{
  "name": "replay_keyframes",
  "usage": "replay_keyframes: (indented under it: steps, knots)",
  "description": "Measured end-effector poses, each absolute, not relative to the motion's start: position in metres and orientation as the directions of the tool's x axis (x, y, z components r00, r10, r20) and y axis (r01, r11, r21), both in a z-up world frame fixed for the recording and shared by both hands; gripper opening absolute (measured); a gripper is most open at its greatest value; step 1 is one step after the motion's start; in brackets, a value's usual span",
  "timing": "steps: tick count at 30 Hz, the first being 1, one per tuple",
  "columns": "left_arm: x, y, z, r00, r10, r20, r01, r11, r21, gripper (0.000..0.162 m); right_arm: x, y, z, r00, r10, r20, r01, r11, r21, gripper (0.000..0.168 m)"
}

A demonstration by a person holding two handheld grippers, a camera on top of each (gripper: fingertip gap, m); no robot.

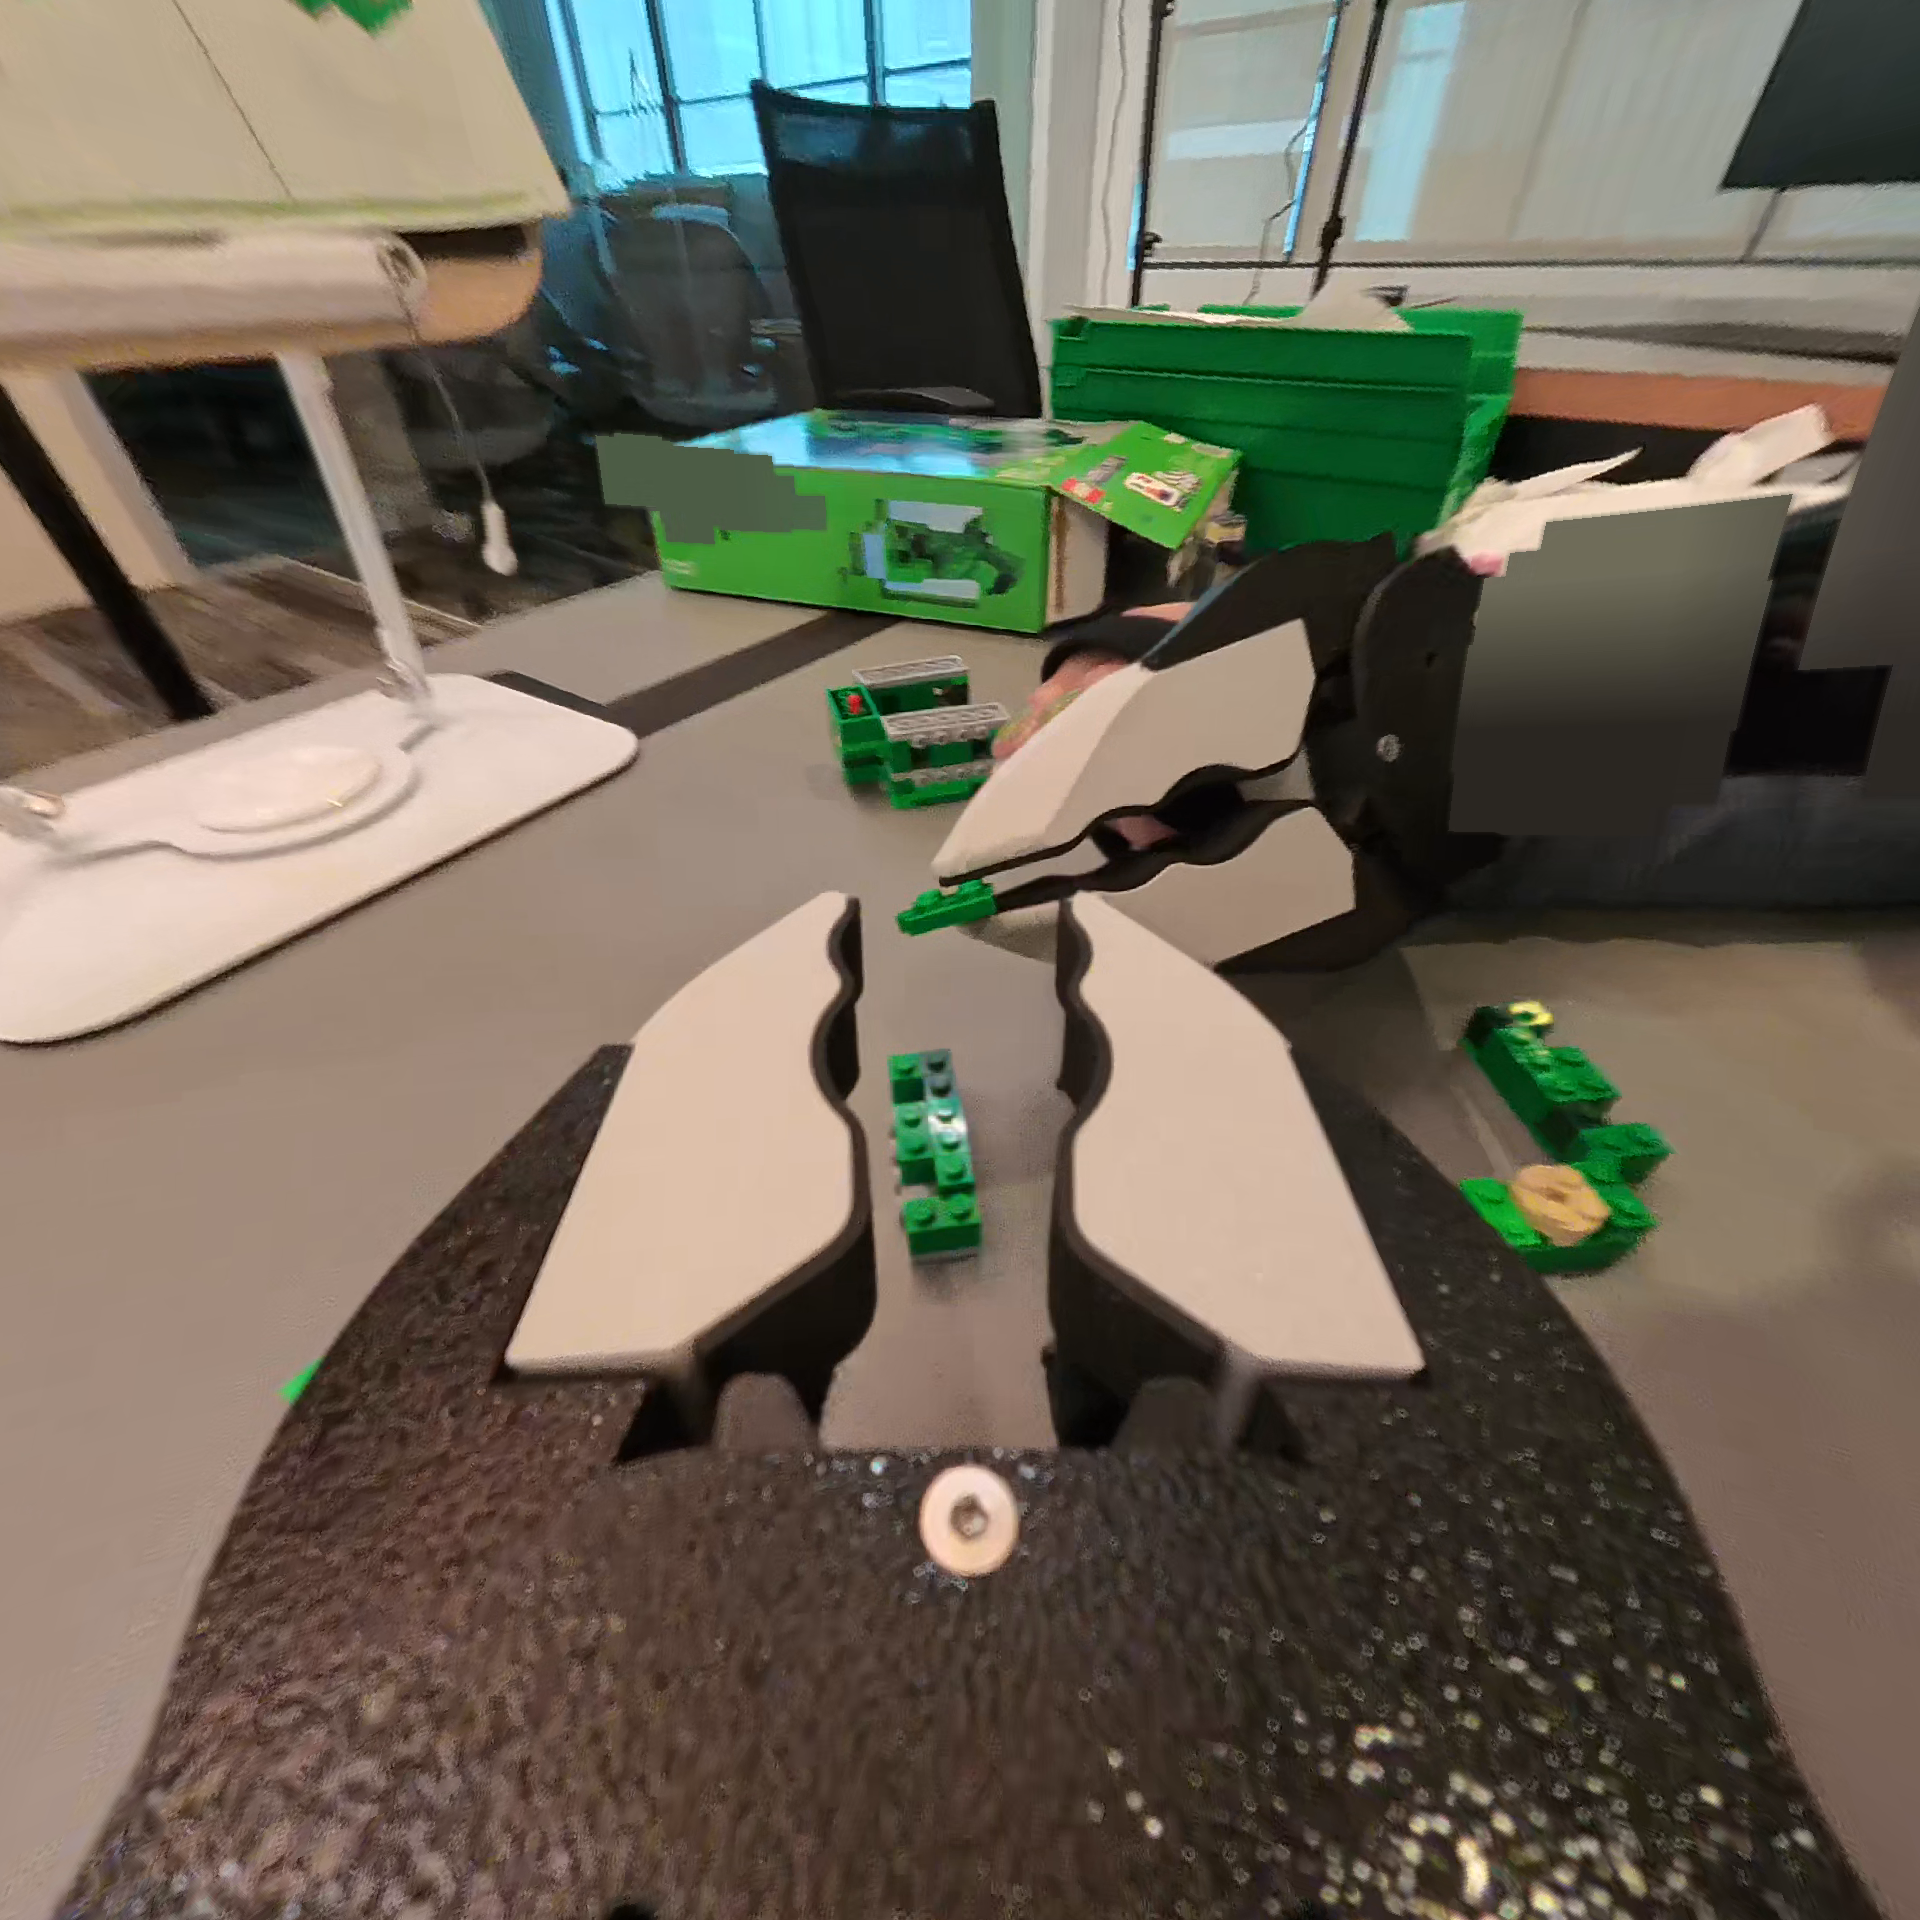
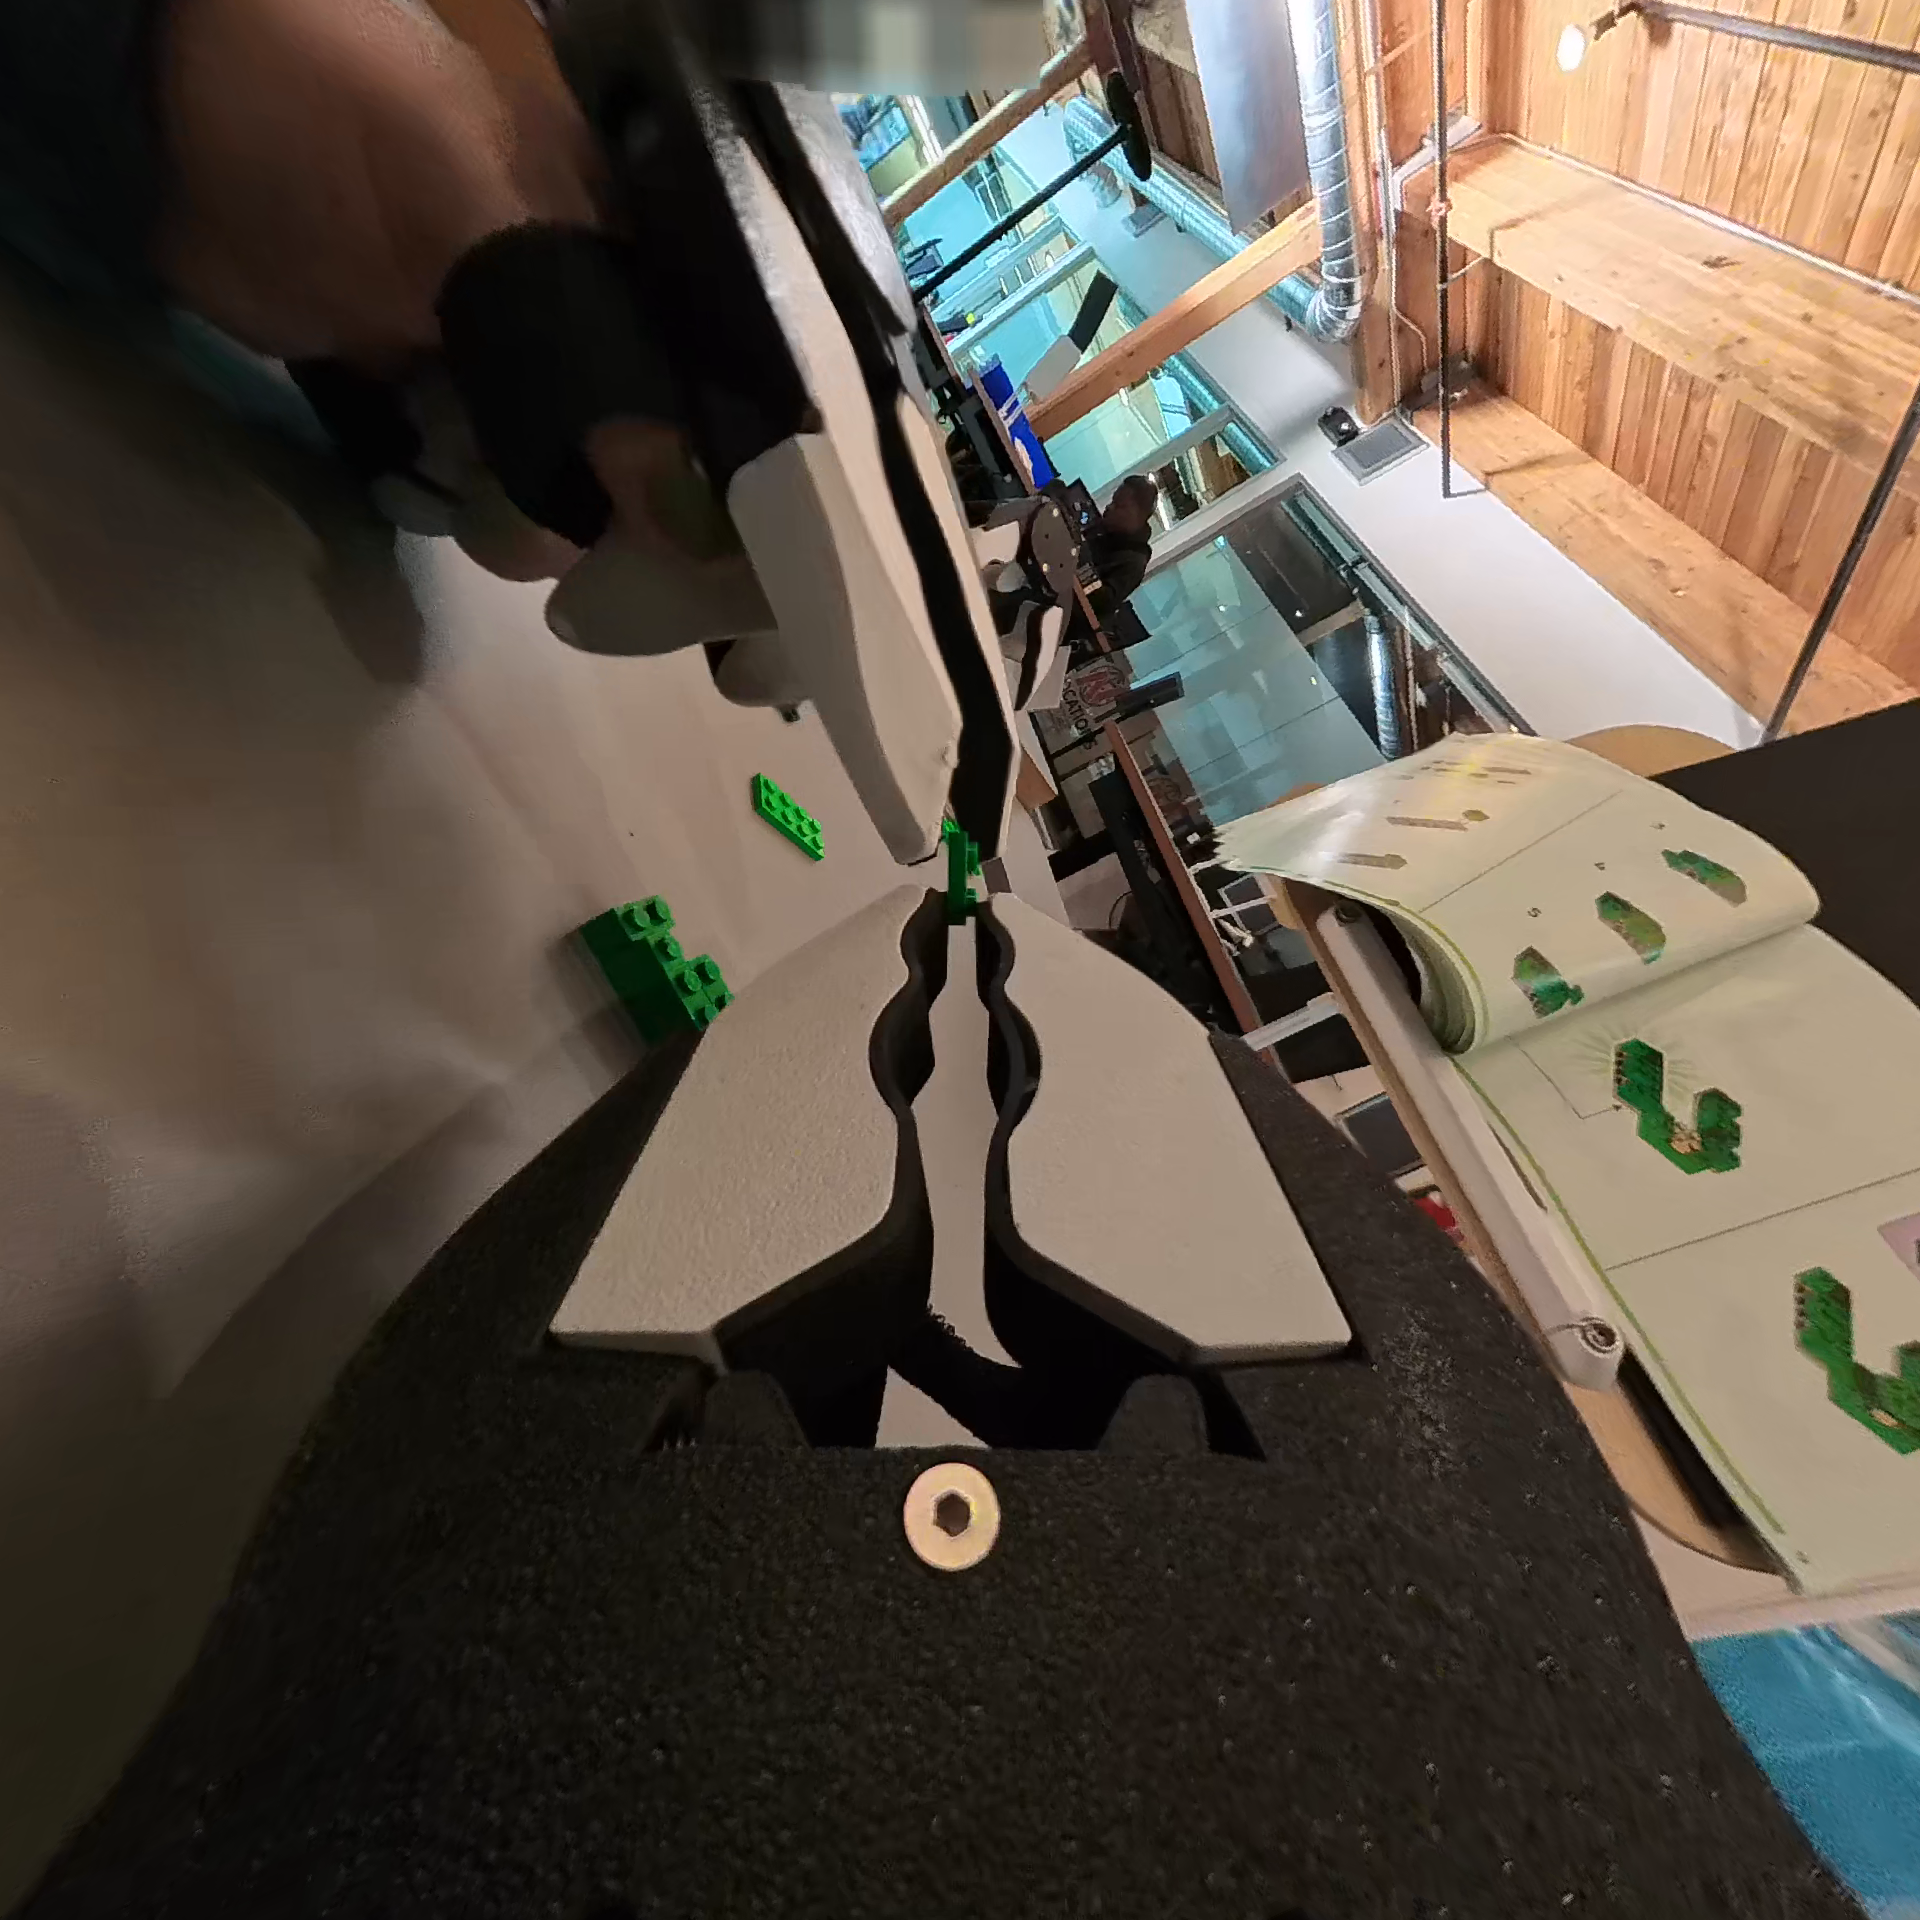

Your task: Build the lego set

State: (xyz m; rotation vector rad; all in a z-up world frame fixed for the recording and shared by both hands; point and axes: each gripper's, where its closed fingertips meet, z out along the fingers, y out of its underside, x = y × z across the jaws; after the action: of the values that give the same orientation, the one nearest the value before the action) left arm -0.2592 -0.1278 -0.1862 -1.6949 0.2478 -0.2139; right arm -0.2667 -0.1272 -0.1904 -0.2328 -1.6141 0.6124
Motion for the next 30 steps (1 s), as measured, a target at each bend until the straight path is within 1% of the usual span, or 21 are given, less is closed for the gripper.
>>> replay_keyframes:
  steps: [2,6,10,11,13,14,24,30]
  knots:
    - [-0.2550,-0.1296,-0.1859,0.944,-0.326,0.043,-0.004,-0.142,-0.990,0.027,-0.2665,-0.1293,-0.1915,-0.147,0.468,0.872,-0.206,0.847,-0.489,0.005]
    - [-0.2558,-0.1323,-0.1836,0.938,-0.341,0.066,0.022,-0.133,-0.991,0.016,-0.2644,-0.1324,-0.1899,-0.139,0.455,0.880,-0.225,0.851,-0.475,0.004]
    - [-0.2544,-0.1349,-0.1819,0.925,-0.369,0.089,0.044,-0.128,-0.991,0.016,-0.2643,-0.1330,-0.1893,-0.133,0.449,0.883,-0.228,0.853,-0.468,0.004]
    - [-0.2540,-0.1355,-0.1814,0.923,-0.373,0.092,0.048,-0.126,-0.991,0.018,-0.2645,-0.1326,-0.1895,-0.132,0.448,0.884,-0.226,0.855,-0.467,0.004]
    - [-0.2532,-0.1355,-0.1821,0.920,-0.379,0.105,0.057,-0.136,-0.989,0.029,-0.2648,-0.1319,-0.1902,-0.132,0.442,0.887,-0.222,0.859,-0.461,0.004]
    - [-0.2524,-0.1354,-0.1829,0.918,-0.383,0.107,0.055,-0.142,-0.988,0.031,-0.2648,-0.1321,-0.1901,-0.131,0.441,0.888,-0.222,0.860,-0.459,0.004]
    - [-0.2497,-0.1358,-0.1834,0.918,-0.389,0.080,0.028,-0.138,-0.990,0.023,-0.2634,-0.1359,-0.1906,-0.134,0.420,0.898,-0.237,0.866,-0.441,0.004]
    - [-0.2506,-0.1348,-0.1850,0.923,-0.378,0.077,0.022,-0.147,-0.989,0.022,-0.2617,-0.1379,-0.1892,-0.130,0.409,0.903,-0.249,0.868,-0.429,0.004]
